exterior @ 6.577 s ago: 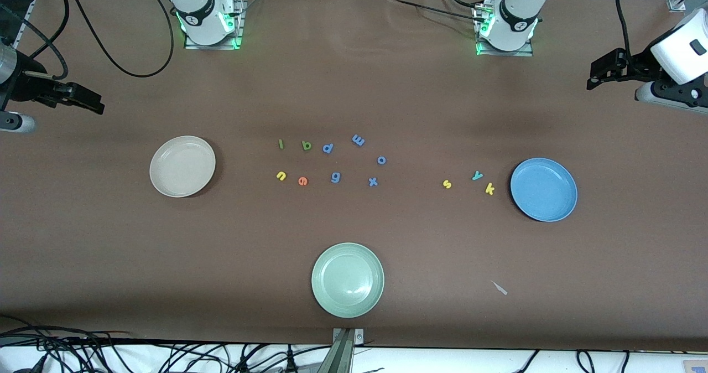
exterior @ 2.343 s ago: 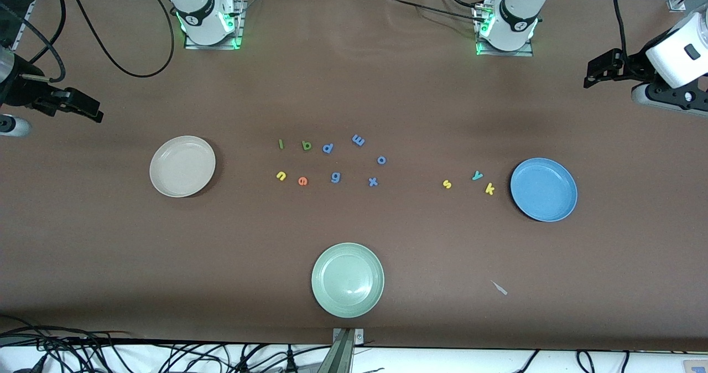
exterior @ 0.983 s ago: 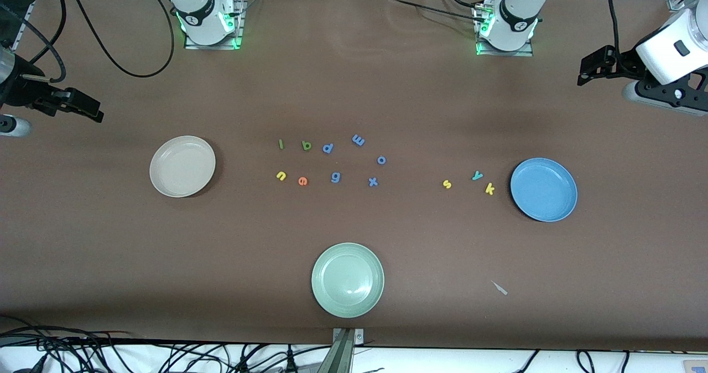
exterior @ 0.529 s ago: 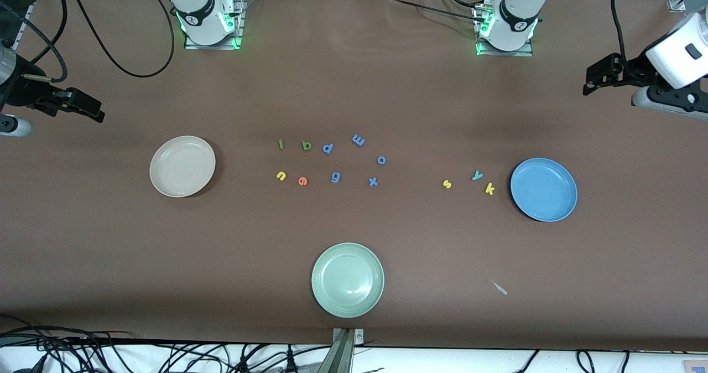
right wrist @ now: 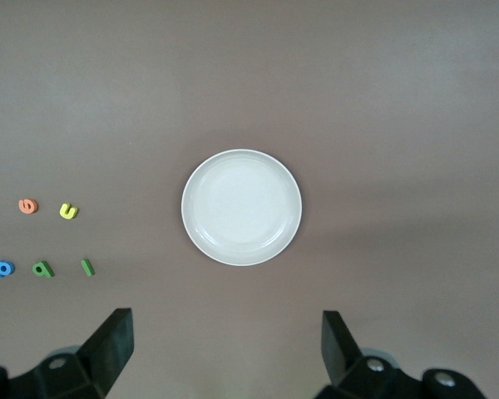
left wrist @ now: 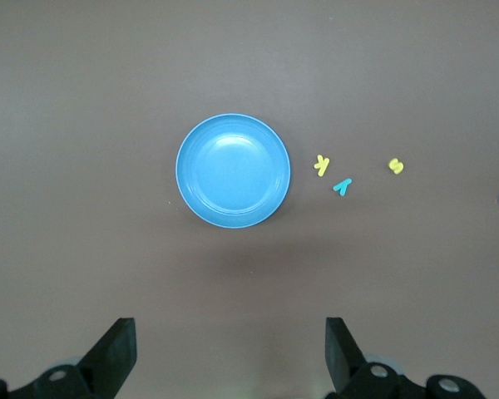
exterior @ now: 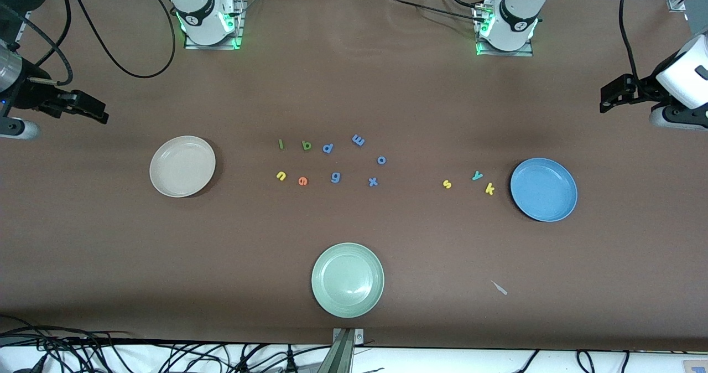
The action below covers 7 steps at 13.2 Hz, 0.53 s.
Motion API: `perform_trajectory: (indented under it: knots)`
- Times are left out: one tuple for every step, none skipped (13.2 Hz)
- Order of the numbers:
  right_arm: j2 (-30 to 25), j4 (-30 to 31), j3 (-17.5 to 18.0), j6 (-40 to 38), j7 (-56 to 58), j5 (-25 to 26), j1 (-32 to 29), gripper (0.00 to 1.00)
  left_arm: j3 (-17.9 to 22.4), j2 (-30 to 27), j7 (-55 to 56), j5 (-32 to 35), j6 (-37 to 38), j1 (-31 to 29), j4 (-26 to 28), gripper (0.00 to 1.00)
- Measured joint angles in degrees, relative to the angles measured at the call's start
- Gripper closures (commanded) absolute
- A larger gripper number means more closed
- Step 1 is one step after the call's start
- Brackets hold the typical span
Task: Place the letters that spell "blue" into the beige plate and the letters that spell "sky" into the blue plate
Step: 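Move the right gripper past the white plate toward the green letters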
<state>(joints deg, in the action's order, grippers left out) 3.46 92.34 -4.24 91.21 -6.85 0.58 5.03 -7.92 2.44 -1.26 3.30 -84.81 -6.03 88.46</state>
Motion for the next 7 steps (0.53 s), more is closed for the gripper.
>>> perform_trajectory:
  knots:
    - [1.18, 0.04, 0.1, 0.04, 0.0, -1.19, 0.27, 0.0, -0.11, 0.09, 1.36, 0.0, 0.0, 0.05, 0.0, 0.0]
    - [2.62, 0.04, 0.16, 0.21, 0.01, -3.05, 0.45, 0.0, -0.12, 0.15, 1.9, 0.0, 0.0, -0.01, 0.0, 0.0]
    - [4.29, 0.05, 0.23, 0.49, 0.07, -4.57, 0.63, 0.0, -0.08, 0.19, 2.07, 0.0, 0.0, -0.11, 0.0, 0.0]
    - [6.14, 0.07, 0.29, 1.01, 0.19, -5.37, 1.12, 0.0, -0.03, 0.2, 2.12, 0.0, 0.0, -0.16, -0.01, 0.0]
    - [7.89, 0.12, 0.37, 2.36, 0.24, -5.73, 2.15, 0.0, -0.02, 0.21, 2.17, 0.0, 0.0, -0.17, -0.02, 0.0]
    - [9.56, 0.19, 0.44, 4.36, 0.23, -5.85, 3.75, 0.0, -0.03, 0.21, 2.19, 0.0, 0.0, -0.17, -0.03, 0.0]
    - [11.2, 0.46, 0.51, 6.6, 0.06, -5.87, 5.71, 0.0, -0.04, 0.21, 2.2, 0.0, 0.0, -0.17, -0.02, 0.0]
